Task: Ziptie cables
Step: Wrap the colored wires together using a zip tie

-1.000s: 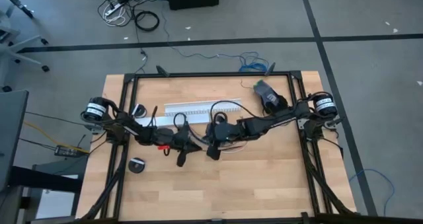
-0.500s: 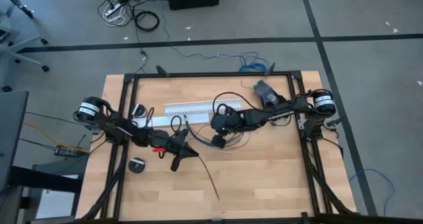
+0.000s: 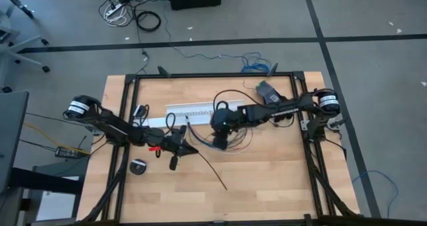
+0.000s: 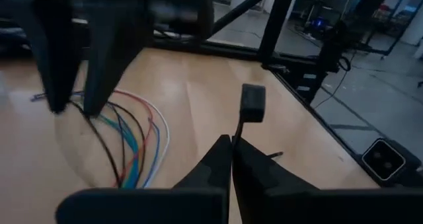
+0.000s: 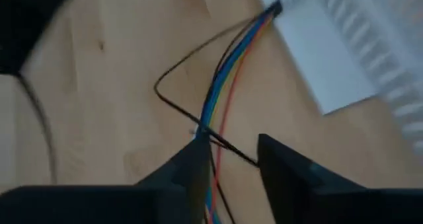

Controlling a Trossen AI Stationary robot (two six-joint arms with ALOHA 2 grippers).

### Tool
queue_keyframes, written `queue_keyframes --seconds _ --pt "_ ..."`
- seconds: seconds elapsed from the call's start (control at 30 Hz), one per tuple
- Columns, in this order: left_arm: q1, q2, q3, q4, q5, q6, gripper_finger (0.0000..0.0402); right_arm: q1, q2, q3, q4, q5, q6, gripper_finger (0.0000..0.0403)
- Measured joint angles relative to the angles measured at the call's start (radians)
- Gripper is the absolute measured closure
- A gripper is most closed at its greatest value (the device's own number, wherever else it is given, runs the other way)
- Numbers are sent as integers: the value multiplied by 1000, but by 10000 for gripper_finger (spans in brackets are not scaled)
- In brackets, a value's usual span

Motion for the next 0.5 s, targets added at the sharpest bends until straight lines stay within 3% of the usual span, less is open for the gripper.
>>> queue_keyframes --seconds 0.27,0.5 --pt "0 -136 0 -158 -69 114 401 0 -51 124 -101 25 -56 178" --pt "0 -296 0 -247 -126 219 401 -3 -76 131 -115 30 67 155"
